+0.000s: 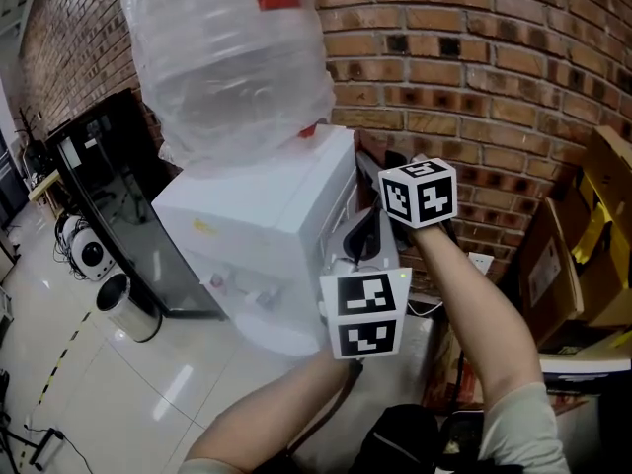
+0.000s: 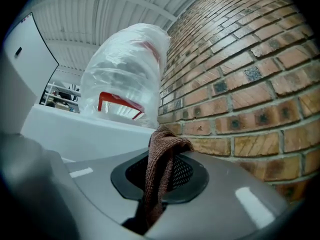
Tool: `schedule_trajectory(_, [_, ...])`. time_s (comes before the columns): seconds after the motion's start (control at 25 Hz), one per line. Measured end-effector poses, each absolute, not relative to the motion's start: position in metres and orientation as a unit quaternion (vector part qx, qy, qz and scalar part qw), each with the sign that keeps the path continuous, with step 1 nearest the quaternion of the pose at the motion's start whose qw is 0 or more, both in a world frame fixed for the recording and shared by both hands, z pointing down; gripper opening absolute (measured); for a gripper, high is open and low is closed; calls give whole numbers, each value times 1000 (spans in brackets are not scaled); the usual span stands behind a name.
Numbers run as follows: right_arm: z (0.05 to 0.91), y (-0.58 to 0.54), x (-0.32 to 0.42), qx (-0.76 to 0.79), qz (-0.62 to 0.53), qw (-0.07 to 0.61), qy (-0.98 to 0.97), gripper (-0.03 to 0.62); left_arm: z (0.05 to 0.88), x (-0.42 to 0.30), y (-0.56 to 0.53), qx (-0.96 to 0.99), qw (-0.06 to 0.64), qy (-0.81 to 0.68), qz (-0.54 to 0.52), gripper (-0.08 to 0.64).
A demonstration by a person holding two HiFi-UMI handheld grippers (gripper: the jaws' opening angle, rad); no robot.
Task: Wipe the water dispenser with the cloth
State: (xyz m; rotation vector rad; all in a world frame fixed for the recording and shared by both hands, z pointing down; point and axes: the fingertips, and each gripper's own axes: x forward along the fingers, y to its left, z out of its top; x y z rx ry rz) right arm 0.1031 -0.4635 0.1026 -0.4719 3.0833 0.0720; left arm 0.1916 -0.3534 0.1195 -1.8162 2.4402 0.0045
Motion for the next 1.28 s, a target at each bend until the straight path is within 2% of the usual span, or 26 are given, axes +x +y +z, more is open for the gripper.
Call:
schedule_trajectory(0.32, [140, -468, 102, -151, 5, -14, 988, 54, 178, 200, -353, -603, -4, 798, -7, 0])
schedule_trajectory(0.92, [240, -469, 99, -149, -45, -76, 985, 54, 298, 217, -352, -609, -44, 789, -58, 0])
schedule_trajectory(1.28, [302, -473, 98, -150, -76, -102, 981, 54, 342, 209, -356, -604, -62, 793, -57, 0])
